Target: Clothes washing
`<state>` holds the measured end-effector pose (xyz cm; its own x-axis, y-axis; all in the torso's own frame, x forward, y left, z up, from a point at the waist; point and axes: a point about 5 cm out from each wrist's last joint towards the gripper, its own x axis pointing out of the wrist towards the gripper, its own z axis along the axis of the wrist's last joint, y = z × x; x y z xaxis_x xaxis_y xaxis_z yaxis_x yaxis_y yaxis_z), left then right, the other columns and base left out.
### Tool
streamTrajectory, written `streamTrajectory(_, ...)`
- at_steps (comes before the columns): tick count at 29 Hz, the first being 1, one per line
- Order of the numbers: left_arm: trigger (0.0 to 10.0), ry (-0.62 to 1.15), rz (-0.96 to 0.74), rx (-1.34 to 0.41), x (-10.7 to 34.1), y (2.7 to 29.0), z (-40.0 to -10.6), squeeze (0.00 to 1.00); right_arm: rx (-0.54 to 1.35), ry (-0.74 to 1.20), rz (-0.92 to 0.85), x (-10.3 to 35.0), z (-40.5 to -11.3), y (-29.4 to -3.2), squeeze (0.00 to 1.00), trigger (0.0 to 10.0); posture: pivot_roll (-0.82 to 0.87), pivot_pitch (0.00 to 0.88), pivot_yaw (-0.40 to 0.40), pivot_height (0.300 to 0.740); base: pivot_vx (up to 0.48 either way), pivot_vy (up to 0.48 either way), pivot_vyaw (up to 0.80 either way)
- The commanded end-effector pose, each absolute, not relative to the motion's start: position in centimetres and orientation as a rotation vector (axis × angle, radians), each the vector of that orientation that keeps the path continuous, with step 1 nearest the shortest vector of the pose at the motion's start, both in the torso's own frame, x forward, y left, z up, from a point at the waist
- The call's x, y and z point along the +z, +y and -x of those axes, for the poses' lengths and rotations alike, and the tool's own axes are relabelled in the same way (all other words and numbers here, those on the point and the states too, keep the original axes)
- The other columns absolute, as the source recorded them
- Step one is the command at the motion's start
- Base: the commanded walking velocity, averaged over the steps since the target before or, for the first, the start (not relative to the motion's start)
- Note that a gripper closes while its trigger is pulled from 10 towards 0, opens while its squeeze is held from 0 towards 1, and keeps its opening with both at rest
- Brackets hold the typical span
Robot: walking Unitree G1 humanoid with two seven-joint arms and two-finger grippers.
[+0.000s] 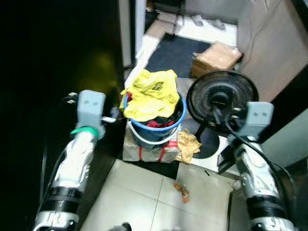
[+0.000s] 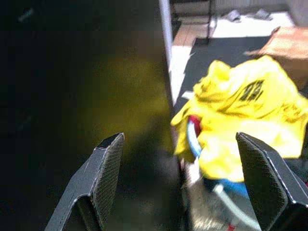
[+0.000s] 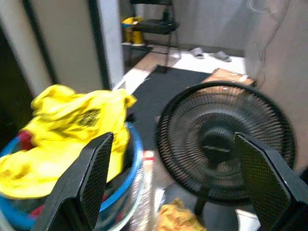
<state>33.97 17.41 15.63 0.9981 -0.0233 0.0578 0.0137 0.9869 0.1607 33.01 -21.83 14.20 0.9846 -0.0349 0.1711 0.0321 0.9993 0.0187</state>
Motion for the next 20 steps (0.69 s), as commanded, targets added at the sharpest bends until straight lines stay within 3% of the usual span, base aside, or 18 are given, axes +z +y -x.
streamTrajectory(1,10.0,-0.047,-0.165,-0.041,15.19,16.76,-33.84,0.00,-0.063,-0.161,-0.015,13.86,-32.60,-22.68,0.00,10.0,-0.07,0.055,0.025,0.740,0.428,0.000,0.00)
streamTrajectory(20,10.0,-0.045,-0.163,-0.046,15.06,16.62,-33.90,0.00,-0.061,-0.160,0.017,13.96,-32.66,-22.58,0.00,10.0,-0.07,0.053,0.026,0.740,0.428,0.000,-0.08)
